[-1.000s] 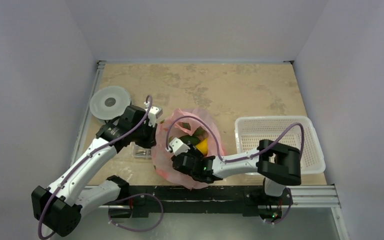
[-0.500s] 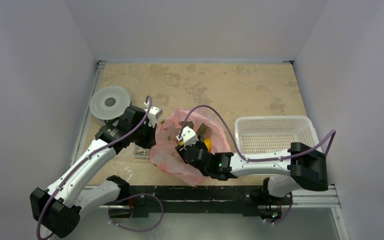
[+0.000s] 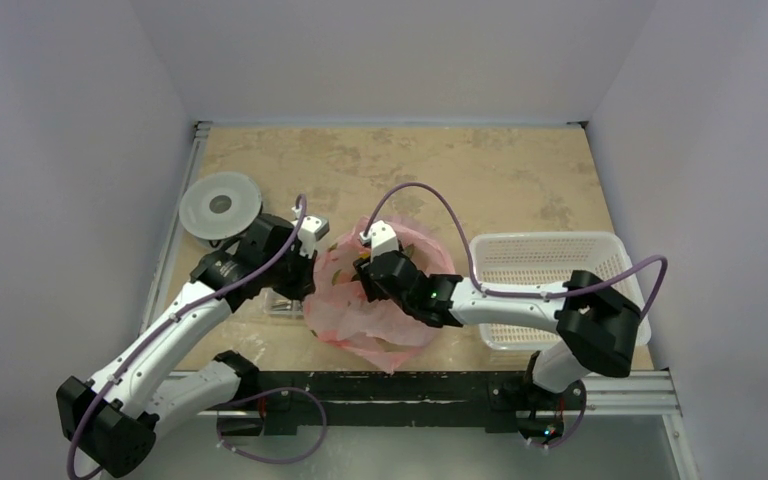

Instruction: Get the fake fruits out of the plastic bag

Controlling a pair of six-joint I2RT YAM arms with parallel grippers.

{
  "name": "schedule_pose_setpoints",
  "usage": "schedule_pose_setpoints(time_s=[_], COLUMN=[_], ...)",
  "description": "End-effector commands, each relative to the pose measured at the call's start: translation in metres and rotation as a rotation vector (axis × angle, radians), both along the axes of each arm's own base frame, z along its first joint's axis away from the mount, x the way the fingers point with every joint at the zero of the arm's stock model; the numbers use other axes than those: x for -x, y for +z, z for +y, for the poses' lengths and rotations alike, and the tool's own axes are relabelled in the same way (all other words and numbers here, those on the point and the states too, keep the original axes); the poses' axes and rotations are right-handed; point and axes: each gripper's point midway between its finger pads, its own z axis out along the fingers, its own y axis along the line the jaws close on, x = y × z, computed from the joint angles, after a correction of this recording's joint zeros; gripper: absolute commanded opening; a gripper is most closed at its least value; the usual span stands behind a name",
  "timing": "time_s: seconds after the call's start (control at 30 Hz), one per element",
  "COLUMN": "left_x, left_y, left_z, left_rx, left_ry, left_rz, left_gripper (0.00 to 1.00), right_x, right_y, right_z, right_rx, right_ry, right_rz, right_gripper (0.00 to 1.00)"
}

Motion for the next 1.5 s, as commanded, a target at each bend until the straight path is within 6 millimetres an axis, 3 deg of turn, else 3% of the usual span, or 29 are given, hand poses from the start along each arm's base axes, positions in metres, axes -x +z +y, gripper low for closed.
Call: schedule_pose_setpoints(time_s=[0.0, 0.13, 0.37, 0.43, 0.53, 0.7, 0.8, 0.9, 1.13, 1.33, 1.47], left_x=[-0.001, -0.001, -0.001, -0.001, -0.001, -0.001, -0.001, -0.001, 0.0, 0.0, 0.001], left_y=[0.013, 0.012, 0.013, 0.012, 0.012, 0.012, 0.012, 0.013, 0.013, 0.011, 0.011], left_z=[-0.007, -0.008, -0.008, -0.008, -0.008, -0.009, -0.009, -0.009, -0.009, -0.01, -0.011], left_rx=[0.045, 0.044, 0.045, 0.044, 0.045, 0.045, 0.044, 0.047, 0.049, 0.048, 0.052], left_ry=[-0.021, -0.024, -0.026, -0.027, -0.028, -0.031, -0.033, -0.031, -0.031, -0.035, -0.043], left_rz=[-0.058, -0.053, -0.053, -0.05, -0.051, -0.046, -0.044, -0.051, -0.051, -0.041, -0.034], left_gripper=[0.0, 0.0, 0.0, 0.0, 0.0, 0.0, 0.0, 0.0, 0.0, 0.0, 0.0], right_x=[-0.003, -0.005, -0.014, -0.016, -0.022, -0.019, -0.013, -0.011, -0.002, 0.001, 0.006], right_y=[0.02, 0.021, 0.025, 0.026, 0.029, 0.063, 0.085, 0.086, 0.071, 0.022, -0.002], right_z=[0.021, 0.027, 0.036, 0.039, 0.036, 0.033, 0.026, 0.01, -0.01, -0.034, -0.042], right_rx=[-0.048, -0.057, -0.056, -0.053, -0.049, -0.135, -0.213, -0.243, -0.284, -0.089, -0.054], right_ry=[0.026, 0.032, 0.032, 0.032, -0.002, 0.0, -0.001, -0.038, -0.035, -0.076, -0.083], right_rz=[0.0, 0.004, -0.026, -0.032, -0.05, -0.083, -0.092, -0.103, -0.071, -0.02, 0.008], right_gripper=[0.32, 0.42, 0.44, 0.51, 0.47, 0.41, 0.46, 0.5, 0.5, 0.54, 0.63])
